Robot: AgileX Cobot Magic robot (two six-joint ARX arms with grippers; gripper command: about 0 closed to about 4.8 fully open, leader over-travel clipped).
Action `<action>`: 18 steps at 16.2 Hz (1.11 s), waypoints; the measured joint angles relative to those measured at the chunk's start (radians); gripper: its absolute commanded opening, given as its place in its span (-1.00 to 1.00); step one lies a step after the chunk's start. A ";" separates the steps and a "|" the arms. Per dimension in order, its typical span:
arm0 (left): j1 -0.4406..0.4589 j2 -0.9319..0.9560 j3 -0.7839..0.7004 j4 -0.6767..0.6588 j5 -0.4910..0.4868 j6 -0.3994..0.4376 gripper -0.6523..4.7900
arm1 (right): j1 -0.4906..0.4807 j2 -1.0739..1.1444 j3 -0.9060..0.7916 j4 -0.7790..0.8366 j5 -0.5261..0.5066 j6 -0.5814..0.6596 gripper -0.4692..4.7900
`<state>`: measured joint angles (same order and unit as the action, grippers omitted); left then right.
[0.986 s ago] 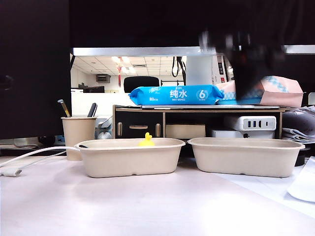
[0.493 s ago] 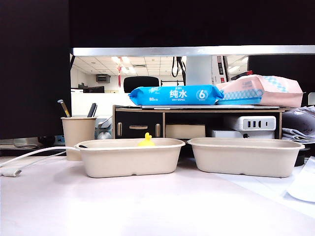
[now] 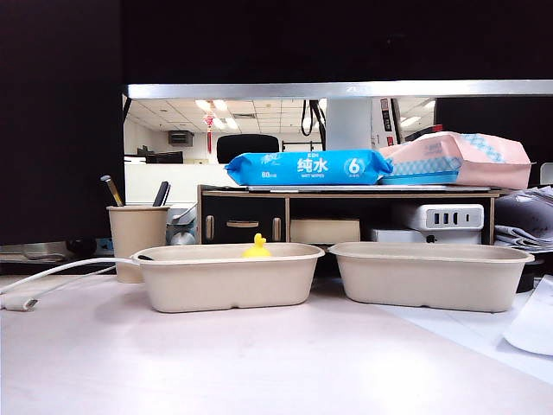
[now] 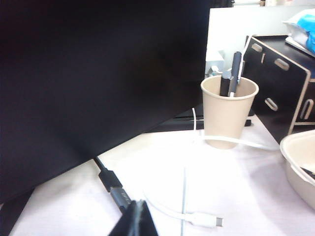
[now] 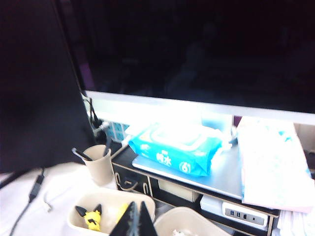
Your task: Put the dolls with similar colors into the same paper box, while dolls with different colors go into separate paper boxes.
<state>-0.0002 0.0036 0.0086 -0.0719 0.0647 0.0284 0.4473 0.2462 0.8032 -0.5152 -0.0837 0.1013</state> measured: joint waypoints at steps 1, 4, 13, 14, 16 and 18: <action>0.000 0.000 0.000 0.000 0.000 0.000 -0.78 | 0.000 -0.047 0.000 -0.011 0.000 0.000 -0.81; 0.001 0.000 0.000 0.000 0.000 0.000 -0.78 | 0.000 -0.153 0.000 -0.023 0.000 0.000 -0.81; 0.001 0.000 0.000 0.000 0.000 0.000 -0.78 | -0.027 -0.242 -0.001 -0.041 0.016 -0.063 -0.81; 0.001 0.000 0.000 0.000 0.000 0.000 -0.78 | -0.092 -0.242 -0.002 -0.058 0.035 -0.138 -0.81; 0.001 0.000 0.000 0.000 0.000 0.000 -0.78 | -0.150 -0.242 -0.076 -0.043 0.114 -0.266 -0.81; 0.001 0.000 0.000 0.000 0.000 0.000 -0.78 | -0.201 -0.241 -0.209 -0.009 0.250 -0.277 -0.81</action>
<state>0.0006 0.0032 0.0086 -0.0719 0.0650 0.0284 0.2462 0.0048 0.5938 -0.5243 0.1661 -0.1753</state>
